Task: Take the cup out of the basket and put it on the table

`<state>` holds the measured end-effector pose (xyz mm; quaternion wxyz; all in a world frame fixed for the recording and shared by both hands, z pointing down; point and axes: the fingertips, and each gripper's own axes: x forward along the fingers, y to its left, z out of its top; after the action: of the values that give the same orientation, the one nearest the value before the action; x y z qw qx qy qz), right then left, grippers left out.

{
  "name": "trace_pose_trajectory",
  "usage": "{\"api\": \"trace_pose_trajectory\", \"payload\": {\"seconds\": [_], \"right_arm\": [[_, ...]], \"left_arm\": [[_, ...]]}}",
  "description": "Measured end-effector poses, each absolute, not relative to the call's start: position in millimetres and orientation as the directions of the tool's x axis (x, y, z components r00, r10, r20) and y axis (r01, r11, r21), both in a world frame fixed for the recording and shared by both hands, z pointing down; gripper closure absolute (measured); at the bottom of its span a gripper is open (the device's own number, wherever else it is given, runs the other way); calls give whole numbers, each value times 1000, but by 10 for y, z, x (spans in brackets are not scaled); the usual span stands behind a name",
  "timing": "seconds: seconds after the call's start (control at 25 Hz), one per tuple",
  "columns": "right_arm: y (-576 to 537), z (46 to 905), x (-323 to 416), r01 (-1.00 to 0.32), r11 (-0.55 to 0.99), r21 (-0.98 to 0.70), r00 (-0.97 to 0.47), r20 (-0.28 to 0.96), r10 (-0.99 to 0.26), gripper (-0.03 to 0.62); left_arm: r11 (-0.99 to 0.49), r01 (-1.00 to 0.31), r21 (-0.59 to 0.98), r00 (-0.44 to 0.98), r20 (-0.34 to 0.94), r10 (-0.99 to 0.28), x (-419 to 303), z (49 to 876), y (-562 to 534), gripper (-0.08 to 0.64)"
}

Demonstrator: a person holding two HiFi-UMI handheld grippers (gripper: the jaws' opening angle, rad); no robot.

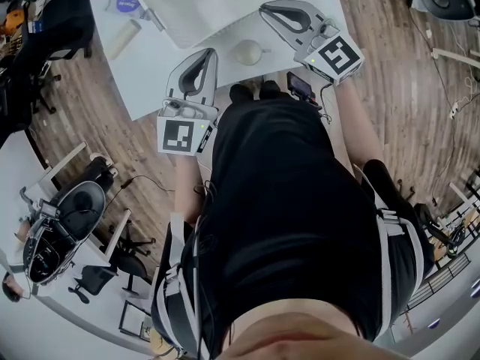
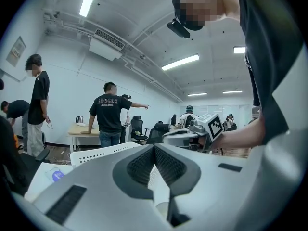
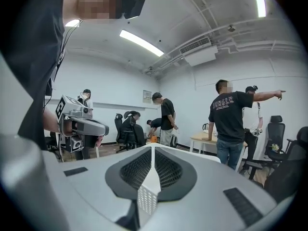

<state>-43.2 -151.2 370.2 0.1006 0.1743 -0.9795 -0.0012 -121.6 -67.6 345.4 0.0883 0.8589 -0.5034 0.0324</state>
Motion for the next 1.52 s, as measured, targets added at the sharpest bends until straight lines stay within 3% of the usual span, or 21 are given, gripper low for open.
{"api": "trace_pose_trajectory", "payload": {"seconds": [0.4, 0.56, 0.76, 1.52], "right_arm": [[-2011, 3749, -1032, -239, 959, 154, -927, 259, -272, 571], [-2225, 3857, -1185, -215, 961, 175, -918, 298, -260, 515], [-2497, 4016, -1319, -206, 960, 188, -900, 350, -261, 497], [-3056, 4977, -1743, -95, 978, 187, -813, 552, -185, 497]], "left_arm": [[-473, -868, 149, 492, 142, -859, -1454, 3471, -717, 541], [-464, -872, 158, 485, 147, -862, -1539, 3510, -740, 541], [-459, -873, 166, 482, 143, -864, -1612, 3488, -768, 541], [-439, -878, 193, 471, 179, -864, -1847, 3575, -922, 541]]}}
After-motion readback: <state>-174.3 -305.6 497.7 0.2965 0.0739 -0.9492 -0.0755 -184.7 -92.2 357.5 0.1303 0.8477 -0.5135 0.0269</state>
